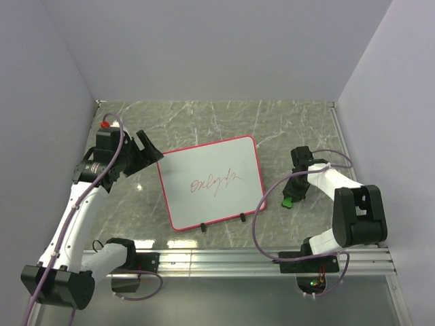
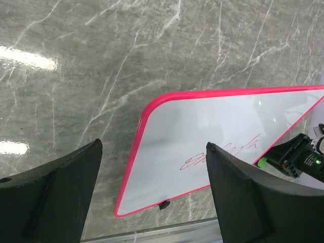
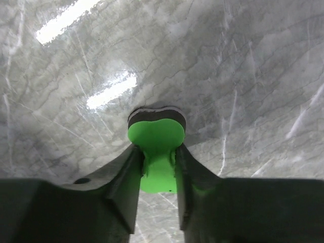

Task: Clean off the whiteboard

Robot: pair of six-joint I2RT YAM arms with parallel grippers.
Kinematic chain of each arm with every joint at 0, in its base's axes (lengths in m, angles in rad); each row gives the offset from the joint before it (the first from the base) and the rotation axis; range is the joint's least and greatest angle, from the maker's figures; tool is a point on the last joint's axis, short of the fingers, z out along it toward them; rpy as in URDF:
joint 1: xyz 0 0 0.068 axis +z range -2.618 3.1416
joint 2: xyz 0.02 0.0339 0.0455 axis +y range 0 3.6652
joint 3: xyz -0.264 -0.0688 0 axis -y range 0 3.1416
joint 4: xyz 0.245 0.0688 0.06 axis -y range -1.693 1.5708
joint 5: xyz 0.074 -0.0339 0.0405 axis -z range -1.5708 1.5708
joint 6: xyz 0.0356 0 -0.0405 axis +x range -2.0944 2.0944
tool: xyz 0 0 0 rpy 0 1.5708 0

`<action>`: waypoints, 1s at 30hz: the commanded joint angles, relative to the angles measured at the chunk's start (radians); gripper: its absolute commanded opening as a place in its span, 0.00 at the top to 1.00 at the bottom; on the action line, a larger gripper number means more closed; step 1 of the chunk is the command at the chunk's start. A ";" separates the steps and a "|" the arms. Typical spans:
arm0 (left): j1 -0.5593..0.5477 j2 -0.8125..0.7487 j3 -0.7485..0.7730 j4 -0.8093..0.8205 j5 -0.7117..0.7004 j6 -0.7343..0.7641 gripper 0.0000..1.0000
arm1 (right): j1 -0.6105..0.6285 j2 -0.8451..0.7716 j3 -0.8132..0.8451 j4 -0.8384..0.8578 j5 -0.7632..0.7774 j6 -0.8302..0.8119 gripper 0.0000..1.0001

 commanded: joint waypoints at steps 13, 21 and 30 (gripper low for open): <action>-0.003 0.065 0.058 0.065 0.015 0.077 0.08 | 0.001 -0.120 0.084 -0.103 -0.007 0.001 1.00; 0.001 0.091 -0.025 0.251 0.214 0.123 0.07 | 0.003 -0.312 0.226 -0.241 -0.054 0.033 1.00; 0.139 0.093 -0.215 0.467 0.502 0.154 0.16 | 0.017 -0.488 0.268 -0.180 -0.326 0.044 1.00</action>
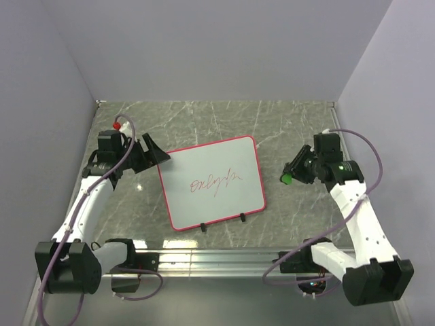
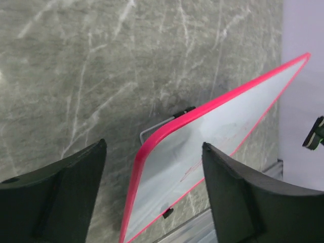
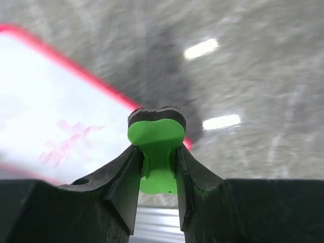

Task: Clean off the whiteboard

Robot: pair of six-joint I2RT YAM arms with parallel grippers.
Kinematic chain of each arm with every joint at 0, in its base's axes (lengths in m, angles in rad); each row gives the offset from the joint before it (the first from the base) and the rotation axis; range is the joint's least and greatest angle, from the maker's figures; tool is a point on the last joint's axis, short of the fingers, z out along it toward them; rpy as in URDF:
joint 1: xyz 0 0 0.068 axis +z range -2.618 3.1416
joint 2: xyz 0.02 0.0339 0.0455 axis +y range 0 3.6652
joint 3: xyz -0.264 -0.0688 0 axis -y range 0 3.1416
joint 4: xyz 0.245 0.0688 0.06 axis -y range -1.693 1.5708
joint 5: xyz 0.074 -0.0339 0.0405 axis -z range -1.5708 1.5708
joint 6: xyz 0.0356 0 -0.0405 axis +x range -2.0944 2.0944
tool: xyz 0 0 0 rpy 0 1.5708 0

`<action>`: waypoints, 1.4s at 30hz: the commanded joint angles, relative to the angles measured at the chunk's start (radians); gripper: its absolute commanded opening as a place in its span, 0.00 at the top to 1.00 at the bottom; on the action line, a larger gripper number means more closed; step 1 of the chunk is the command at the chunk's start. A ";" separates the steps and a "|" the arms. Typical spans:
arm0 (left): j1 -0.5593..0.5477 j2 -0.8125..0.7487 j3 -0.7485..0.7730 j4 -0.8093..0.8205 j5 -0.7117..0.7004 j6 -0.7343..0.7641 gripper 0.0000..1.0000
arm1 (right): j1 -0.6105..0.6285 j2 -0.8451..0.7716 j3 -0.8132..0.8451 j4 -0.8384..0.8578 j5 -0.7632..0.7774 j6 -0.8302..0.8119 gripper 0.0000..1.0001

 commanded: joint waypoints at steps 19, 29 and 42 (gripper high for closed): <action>0.028 0.078 -0.140 0.355 0.408 -0.025 0.94 | 0.450 0.068 0.061 0.276 -0.136 -0.001 1.00; 0.028 0.065 -0.148 0.306 0.325 0.020 1.00 | 0.729 0.437 0.372 0.258 -0.010 -0.009 1.00; 0.016 0.035 -0.131 0.240 0.288 0.041 1.00 | 0.844 0.624 0.445 0.321 -0.019 -0.038 1.00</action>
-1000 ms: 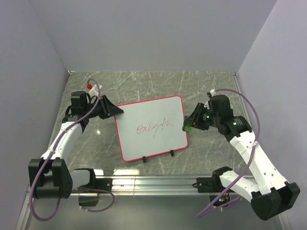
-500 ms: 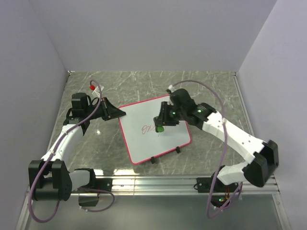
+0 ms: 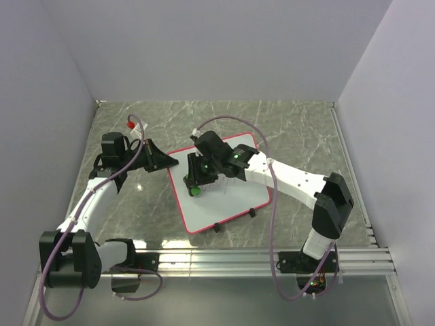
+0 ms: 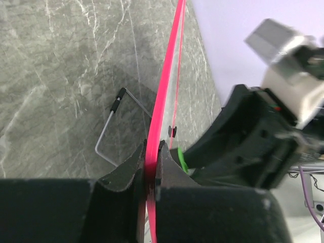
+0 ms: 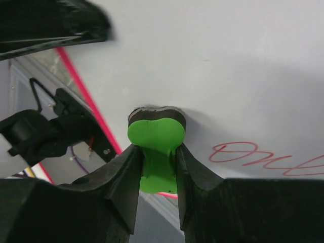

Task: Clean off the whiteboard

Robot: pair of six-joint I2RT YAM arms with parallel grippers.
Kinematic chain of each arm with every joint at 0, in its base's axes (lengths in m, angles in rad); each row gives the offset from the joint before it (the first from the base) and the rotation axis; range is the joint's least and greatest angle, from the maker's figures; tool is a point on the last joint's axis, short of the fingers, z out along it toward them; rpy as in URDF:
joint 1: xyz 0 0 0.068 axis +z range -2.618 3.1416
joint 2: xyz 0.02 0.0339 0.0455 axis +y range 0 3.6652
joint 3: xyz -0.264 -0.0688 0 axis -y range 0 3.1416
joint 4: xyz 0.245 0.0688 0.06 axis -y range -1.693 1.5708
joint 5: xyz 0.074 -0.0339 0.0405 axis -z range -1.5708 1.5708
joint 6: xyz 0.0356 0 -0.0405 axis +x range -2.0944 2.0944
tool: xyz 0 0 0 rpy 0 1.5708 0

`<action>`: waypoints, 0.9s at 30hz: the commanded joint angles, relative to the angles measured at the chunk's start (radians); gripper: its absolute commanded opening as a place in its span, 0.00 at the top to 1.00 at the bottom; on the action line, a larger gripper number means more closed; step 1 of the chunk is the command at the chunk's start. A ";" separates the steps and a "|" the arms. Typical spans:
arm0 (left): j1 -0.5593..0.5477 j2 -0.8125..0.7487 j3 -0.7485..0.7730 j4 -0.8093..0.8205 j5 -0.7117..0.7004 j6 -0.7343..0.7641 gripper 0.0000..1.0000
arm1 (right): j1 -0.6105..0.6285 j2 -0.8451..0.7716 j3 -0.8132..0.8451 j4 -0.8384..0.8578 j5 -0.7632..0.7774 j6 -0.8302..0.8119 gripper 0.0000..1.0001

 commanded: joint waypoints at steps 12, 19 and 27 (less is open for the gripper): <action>-0.015 -0.065 0.006 -0.140 -0.197 0.102 1.00 | -0.087 -0.062 -0.242 0.061 0.212 0.035 1.00; -0.038 -0.068 0.011 -0.156 -0.227 0.113 1.00 | -0.088 -0.087 -0.373 0.101 0.205 0.044 1.00; -0.055 -0.068 0.012 -0.156 -0.240 0.118 1.00 | 0.061 -0.117 -0.304 0.101 0.231 0.020 1.00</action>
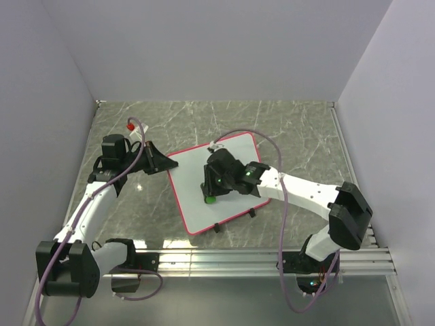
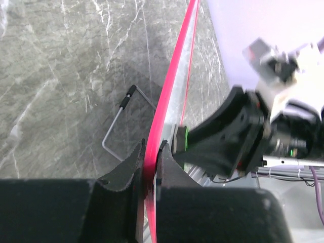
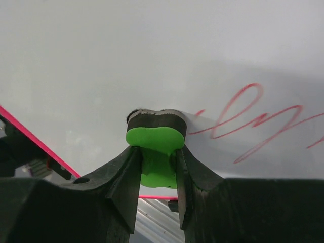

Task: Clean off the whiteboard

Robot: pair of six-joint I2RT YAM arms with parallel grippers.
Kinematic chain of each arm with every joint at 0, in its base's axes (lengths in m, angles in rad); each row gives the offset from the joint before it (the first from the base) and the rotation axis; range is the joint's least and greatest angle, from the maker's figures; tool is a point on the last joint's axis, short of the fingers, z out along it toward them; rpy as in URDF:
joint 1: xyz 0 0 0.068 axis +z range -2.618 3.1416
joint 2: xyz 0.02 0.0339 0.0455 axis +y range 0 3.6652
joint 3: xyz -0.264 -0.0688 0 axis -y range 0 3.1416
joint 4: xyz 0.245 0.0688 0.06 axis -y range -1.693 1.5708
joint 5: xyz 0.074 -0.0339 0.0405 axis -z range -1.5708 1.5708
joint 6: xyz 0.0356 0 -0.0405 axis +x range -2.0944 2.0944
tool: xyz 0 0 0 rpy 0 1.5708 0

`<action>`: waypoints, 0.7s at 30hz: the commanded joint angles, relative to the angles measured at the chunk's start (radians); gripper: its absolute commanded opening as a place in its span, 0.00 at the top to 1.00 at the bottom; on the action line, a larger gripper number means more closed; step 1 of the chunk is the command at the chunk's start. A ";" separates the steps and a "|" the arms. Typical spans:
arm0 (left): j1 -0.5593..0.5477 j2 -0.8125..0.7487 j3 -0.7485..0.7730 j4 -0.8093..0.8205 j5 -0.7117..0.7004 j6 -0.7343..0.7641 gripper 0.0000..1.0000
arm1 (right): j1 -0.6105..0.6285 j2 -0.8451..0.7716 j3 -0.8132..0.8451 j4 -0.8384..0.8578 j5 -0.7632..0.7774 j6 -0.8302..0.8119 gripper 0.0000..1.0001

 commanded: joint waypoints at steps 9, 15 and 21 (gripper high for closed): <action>-0.025 0.003 0.014 -0.066 -0.146 0.084 1.00 | 0.149 0.071 0.051 -0.059 0.091 -0.014 1.00; -0.029 0.003 0.012 -0.067 -0.152 0.085 1.00 | 0.067 0.036 -0.024 -0.076 0.164 0.019 1.00; -0.035 0.006 0.014 -0.069 -0.156 0.087 1.00 | -0.095 -0.063 -0.190 -0.010 0.137 0.049 1.00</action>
